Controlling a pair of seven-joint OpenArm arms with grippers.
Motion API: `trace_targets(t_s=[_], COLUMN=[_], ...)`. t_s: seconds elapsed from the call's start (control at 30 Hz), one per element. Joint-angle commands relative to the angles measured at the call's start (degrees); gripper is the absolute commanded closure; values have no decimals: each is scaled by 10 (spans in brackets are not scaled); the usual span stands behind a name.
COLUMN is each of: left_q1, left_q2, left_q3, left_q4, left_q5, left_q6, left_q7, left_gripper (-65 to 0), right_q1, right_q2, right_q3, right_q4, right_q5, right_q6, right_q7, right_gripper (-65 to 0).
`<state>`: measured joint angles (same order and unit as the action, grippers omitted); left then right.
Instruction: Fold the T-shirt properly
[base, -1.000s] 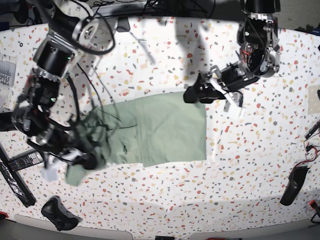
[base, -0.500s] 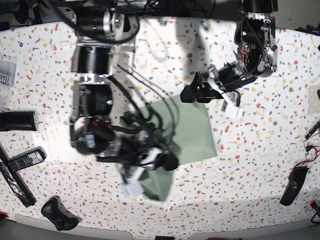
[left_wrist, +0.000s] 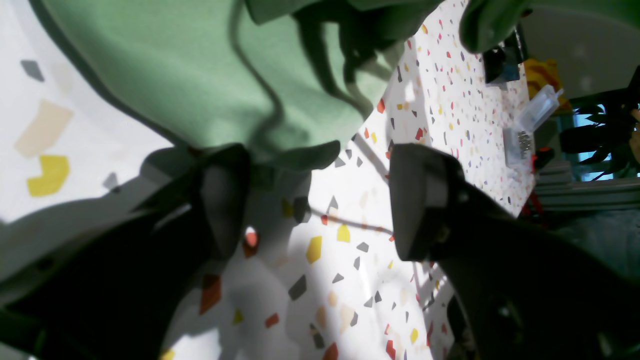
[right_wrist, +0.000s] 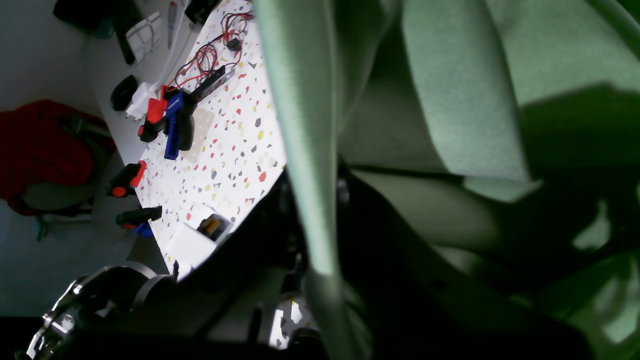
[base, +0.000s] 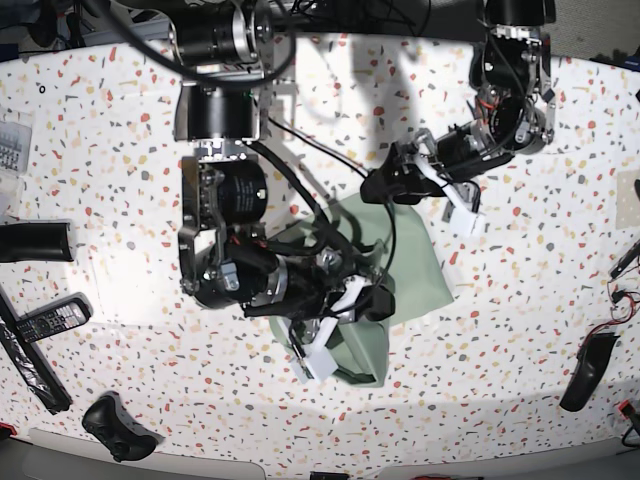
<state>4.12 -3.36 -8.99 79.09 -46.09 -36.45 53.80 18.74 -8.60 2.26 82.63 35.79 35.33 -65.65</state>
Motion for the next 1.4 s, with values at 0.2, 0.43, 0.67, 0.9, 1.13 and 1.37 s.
trace_targets(t_s=[0.2, 0.43, 0.67, 0.9, 1.13, 1.37], left_q1=[-6, -6, -6, -6, -10, -9], left_q2=[0, 0, 0, -4, -46, -98], left_q3=[1, 1, 1, 1, 1, 1], left_q4=[10, 10, 10, 10, 17, 89], left_q5=[-5, -5, -4, -4, -5, -129], left_q6=[-2, -2, -2, -2, -2, -2], left_q7=[-4, -2, 9, 26, 52, 102], left_gripper=[-408, -408, -408, -408, -408, -408], right_q1=[17, 17, 17, 25, 48, 49], right_q2=[-4, -4, -4, -4, -4, 54], right_q3=[-2, -19, -112, -136, -59, 24], right_q4=[11, 11, 11, 11, 11, 11], right_q5=[28, 39, 67, 79, -41, -66], right_q6=[2, 2, 2, 3, 19, 23], right_q7=[27, 35, 35, 76, 77, 80], right_gripper=[0, -53, -328, -327, -327, -327])
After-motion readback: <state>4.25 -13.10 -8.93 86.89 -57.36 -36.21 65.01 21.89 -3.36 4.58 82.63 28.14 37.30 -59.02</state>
